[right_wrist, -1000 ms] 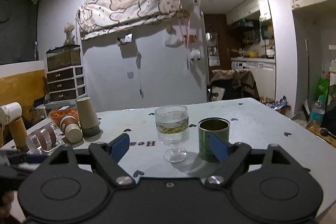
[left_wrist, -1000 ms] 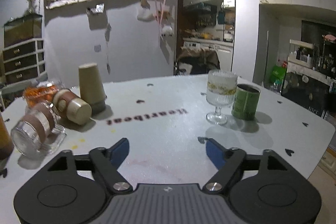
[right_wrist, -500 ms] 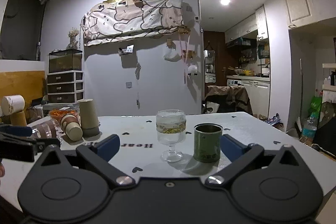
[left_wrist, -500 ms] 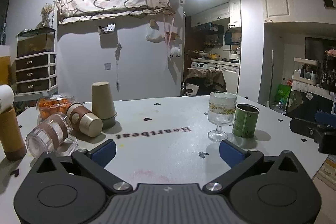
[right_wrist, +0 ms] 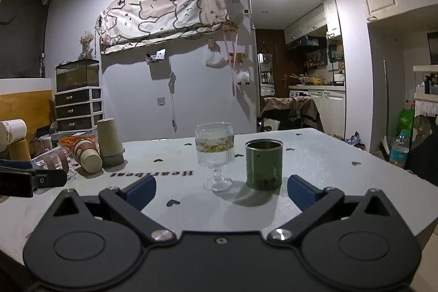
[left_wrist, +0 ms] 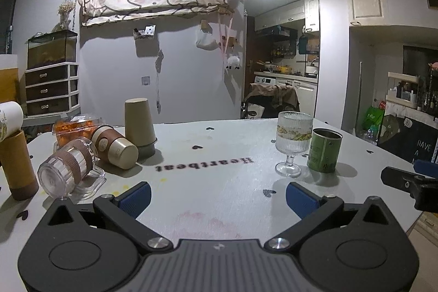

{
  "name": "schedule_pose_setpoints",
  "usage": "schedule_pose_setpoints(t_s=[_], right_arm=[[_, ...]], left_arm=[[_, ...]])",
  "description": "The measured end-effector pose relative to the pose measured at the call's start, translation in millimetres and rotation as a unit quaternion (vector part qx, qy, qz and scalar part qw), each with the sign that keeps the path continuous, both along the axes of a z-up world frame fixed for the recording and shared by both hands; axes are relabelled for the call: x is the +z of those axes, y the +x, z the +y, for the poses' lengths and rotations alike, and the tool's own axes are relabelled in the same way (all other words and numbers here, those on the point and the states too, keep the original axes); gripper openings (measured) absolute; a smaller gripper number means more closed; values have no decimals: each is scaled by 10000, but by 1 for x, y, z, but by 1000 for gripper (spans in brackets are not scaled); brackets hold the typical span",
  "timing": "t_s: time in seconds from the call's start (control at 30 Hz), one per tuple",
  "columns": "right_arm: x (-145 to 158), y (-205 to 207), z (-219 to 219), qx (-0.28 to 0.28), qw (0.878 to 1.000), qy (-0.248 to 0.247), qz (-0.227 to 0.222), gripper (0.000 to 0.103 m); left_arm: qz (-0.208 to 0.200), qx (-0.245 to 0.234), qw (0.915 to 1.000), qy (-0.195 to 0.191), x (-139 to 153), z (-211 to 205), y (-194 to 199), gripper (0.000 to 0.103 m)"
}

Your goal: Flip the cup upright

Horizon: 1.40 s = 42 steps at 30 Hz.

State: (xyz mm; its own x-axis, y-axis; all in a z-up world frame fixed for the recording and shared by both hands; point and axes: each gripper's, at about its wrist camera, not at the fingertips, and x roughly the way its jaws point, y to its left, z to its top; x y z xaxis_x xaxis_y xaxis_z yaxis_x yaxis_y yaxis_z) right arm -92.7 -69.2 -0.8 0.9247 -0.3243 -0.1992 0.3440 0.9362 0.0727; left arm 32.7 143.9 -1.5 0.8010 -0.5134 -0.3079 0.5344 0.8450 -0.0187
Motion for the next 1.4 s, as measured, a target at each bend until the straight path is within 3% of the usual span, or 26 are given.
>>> schedule_pose_setpoints(t_s=[1.4], right_arm=[[-9,5,0,6,10000,-11,70,103]], left_arm=[[-18,18,10000,47,-1,1,-1,103]])
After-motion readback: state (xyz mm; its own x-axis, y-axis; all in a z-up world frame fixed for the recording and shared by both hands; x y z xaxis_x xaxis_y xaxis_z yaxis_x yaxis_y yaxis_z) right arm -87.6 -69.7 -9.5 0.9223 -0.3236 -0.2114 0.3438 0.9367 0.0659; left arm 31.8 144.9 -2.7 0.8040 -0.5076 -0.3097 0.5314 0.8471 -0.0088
